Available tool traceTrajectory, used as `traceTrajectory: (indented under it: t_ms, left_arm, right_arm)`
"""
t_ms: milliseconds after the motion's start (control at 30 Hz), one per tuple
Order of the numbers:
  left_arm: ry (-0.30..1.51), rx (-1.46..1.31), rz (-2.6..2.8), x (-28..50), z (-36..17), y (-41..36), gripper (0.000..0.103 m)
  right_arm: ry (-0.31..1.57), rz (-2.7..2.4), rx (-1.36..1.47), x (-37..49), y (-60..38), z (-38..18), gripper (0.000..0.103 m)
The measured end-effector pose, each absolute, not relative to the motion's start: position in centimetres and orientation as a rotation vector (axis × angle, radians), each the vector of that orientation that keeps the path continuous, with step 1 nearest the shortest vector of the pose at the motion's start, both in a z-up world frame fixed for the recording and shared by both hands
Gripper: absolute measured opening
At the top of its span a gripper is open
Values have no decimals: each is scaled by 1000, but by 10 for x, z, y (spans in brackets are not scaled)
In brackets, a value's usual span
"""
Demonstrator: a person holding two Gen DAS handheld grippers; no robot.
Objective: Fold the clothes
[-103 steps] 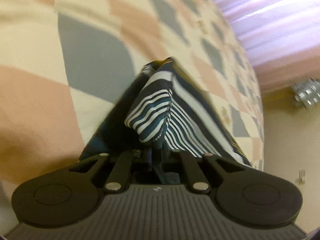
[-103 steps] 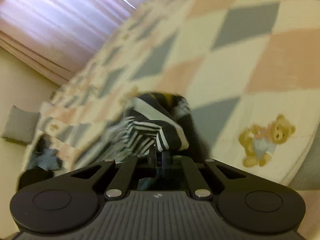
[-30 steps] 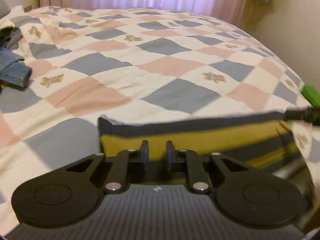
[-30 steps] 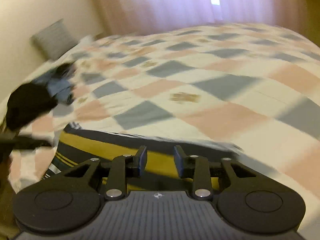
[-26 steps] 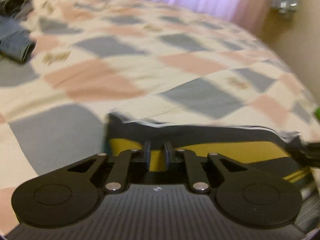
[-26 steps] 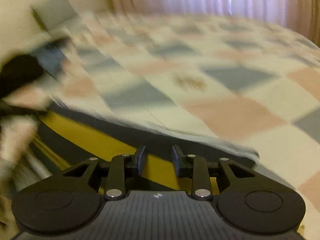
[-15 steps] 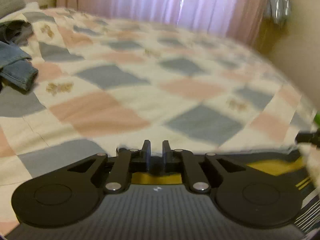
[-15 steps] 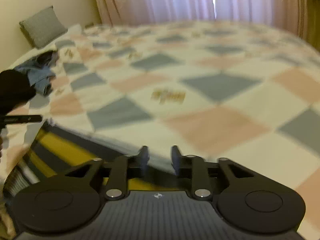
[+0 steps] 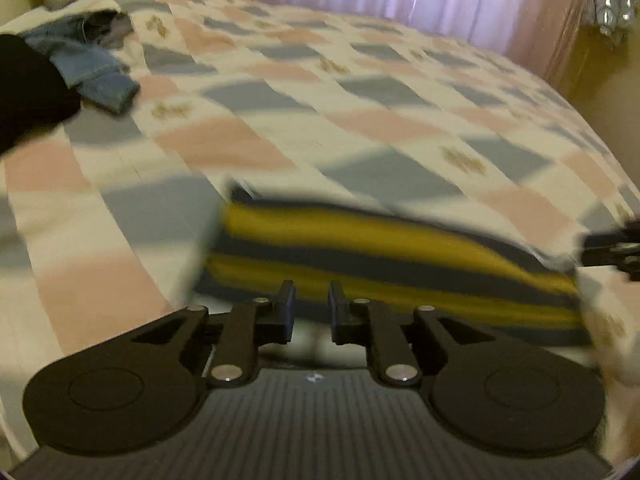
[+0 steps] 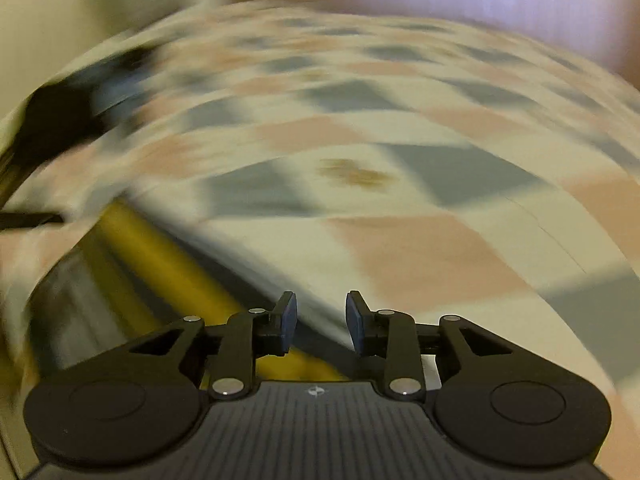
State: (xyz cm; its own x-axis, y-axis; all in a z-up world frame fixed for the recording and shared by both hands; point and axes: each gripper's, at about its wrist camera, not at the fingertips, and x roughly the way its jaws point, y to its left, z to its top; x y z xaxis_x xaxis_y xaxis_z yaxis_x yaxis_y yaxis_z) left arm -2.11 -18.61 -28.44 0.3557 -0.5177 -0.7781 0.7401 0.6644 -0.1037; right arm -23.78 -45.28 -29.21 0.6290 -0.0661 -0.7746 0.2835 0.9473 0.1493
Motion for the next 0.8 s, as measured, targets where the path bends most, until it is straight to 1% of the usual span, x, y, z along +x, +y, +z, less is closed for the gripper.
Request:
traceTrajectory:
  t_ms: [33,67,133,167,200,300,400,467,533,567,600,667,733,767,800]
  left_arm:
    - [913,283,-797,-48,-295,-190,20]
    - [949,293,-749,-65,-309,-196,21]
    - [1013,304,-623,-97,-336,-203,19]
    - [1040,308,-563,-112,-349,-206,18]
    - [1029,304,-527,-126,-348,-207,18]
    - [1006,249,-494,-166,-331,-202,20]
    - [971,288,-478,-215,-319,-198,22]
    - [944,327,-481,-249,-316,-199,23]
    - [906,402,-484,-280,-320,-205,26]
    - [891,437,-485,-292,-324,-208,27]
    - [873,477,-493,-305,-328,-212,30]
    - [825,569,-507,-325,-337,-219,31]
    - [766,671,-517,-338,-348,-226,36]
    - [736,721,-521,-345,-353,-229,38]
    - [705,772,-526,-352,-359,-233,41]
  right_arm:
    - [890,-116,205,-236,-443,-300,38]
    - [915,-39,145,-234,-436,-310,39]
    - [991,45,86,-234,-432,-339,39]
    - [1000,81,87,-235,-435,-350,40]
    - [1006,124,74,-235,-438,-355,40]
    - [968,226,-31,-240,-445,-331,41]
    - [898,329,-137,-273,-448,-308,52]
    - [874,421,-270,-302,-435,-307,62]
    - [812,515,-486,-340,-414,-321,81]
    - [759,565,-598,-360,-404,-332,85]
    - [706,612,-705,-377,-396,-343,91]
    - [596,692,-938,-409,-381,-373,92]
    - [454,709,-1100,-430,-373,-399,93]
    - [380,709,-1159,-437,-369,-409,98]
    - [308,703,-1197,-440,-367,-418,100]
